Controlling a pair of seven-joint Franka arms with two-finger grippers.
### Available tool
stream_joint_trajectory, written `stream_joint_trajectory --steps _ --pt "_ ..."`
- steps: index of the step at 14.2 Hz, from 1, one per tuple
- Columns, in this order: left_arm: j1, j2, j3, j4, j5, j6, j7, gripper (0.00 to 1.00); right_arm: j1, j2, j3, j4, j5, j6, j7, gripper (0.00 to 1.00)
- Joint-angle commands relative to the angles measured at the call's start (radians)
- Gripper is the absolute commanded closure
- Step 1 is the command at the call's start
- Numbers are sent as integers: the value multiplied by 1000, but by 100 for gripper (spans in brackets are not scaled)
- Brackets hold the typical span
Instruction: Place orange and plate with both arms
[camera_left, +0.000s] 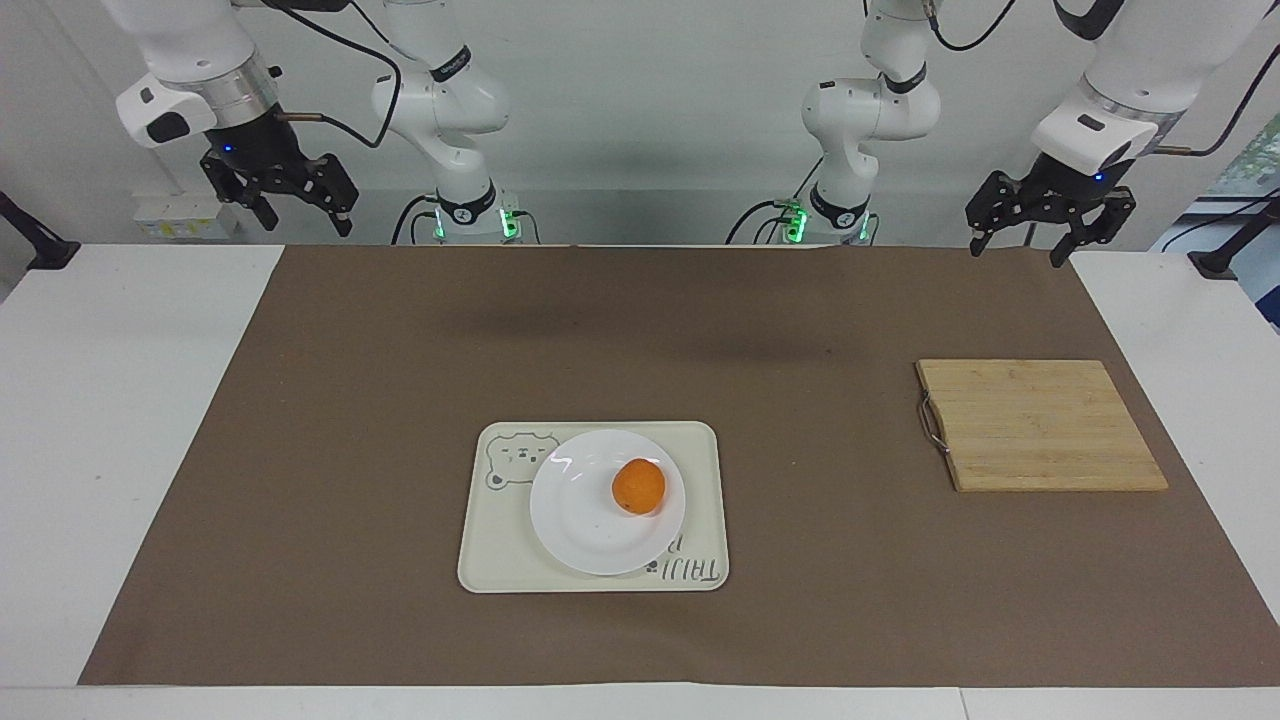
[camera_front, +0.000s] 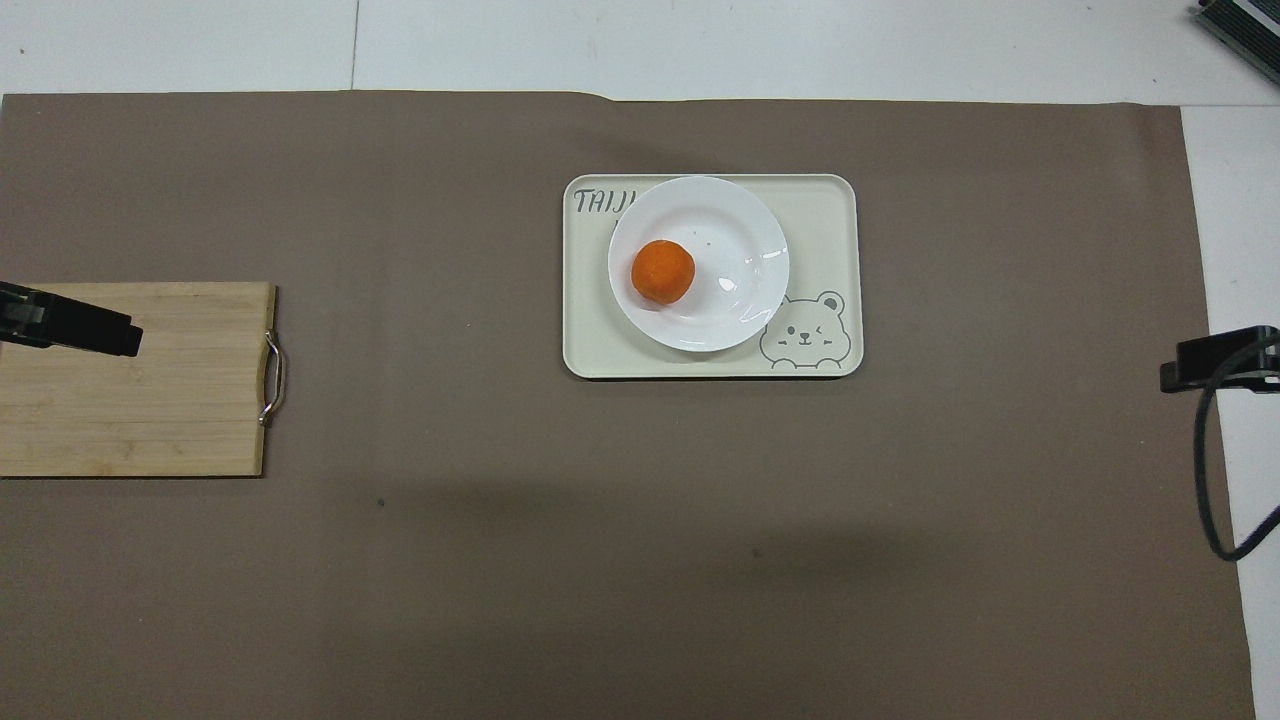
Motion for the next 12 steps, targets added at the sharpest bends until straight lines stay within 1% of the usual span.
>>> stream_joint_trajectory --steps 1,5,12 --pt "5 7 -8 29 15 -31 -18 0 -2 -24 9 -31 5 9 -4 0" --pt "3 8 -9 32 9 -48 -75 0 -5 -24 9 -31 5 9 -7 0" --pt "8 -7 -8 24 14 -47 -100 0 -4 -24 11 -31 5 9 -6 0"
